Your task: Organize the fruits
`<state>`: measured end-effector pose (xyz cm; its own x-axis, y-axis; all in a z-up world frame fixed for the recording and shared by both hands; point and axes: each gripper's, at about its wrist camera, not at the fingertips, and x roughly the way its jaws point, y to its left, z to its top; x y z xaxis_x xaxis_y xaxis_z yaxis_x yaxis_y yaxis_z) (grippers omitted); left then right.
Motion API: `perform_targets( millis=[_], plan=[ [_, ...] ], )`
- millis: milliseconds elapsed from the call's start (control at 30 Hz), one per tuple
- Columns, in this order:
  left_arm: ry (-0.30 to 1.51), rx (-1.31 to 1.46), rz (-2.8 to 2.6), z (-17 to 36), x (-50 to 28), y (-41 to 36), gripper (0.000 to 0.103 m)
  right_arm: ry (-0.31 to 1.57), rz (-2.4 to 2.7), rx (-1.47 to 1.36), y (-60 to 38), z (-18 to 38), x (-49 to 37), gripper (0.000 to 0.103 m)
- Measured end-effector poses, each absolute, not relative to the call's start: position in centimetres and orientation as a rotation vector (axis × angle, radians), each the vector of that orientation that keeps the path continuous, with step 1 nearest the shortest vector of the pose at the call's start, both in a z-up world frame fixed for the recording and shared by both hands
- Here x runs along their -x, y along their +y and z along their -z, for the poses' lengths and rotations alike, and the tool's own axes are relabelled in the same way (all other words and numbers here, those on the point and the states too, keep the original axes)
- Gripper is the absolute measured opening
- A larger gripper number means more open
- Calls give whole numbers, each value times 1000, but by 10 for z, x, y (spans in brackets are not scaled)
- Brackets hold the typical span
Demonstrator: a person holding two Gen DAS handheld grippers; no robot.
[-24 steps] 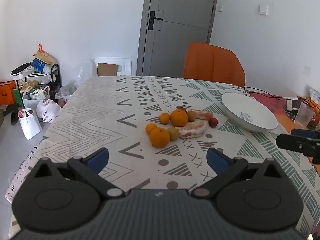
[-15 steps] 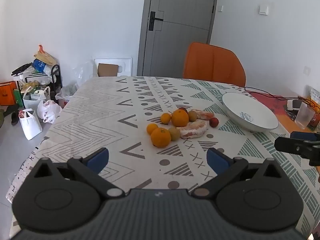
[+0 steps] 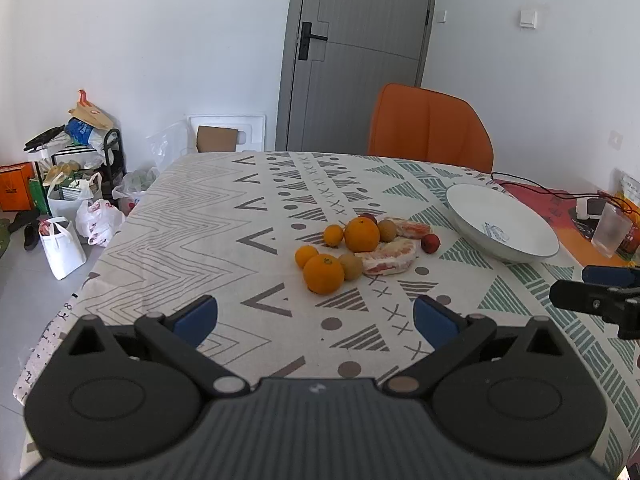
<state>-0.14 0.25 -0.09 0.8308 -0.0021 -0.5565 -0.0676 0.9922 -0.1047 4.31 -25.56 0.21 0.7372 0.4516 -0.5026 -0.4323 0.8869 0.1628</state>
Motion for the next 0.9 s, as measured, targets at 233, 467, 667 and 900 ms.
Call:
perform_targets(
  millis=[233, 467, 667, 900],
  plan=[
    [585, 118, -39, 0, 2, 3, 103, 565, -483, -38, -256, -3, -44, 103],
    [583, 115, -37, -1, 2, 3, 103, 563, -481, -41, -257, -4, -44, 103],
    [583, 114, -37, -2, 2, 2, 103, 562, -482, -42, -259, -4, -44, 103],
    [581, 114, -39, -3, 3, 2, 103, 559, -485, -43, -260, -5, -44, 103]
  ],
)
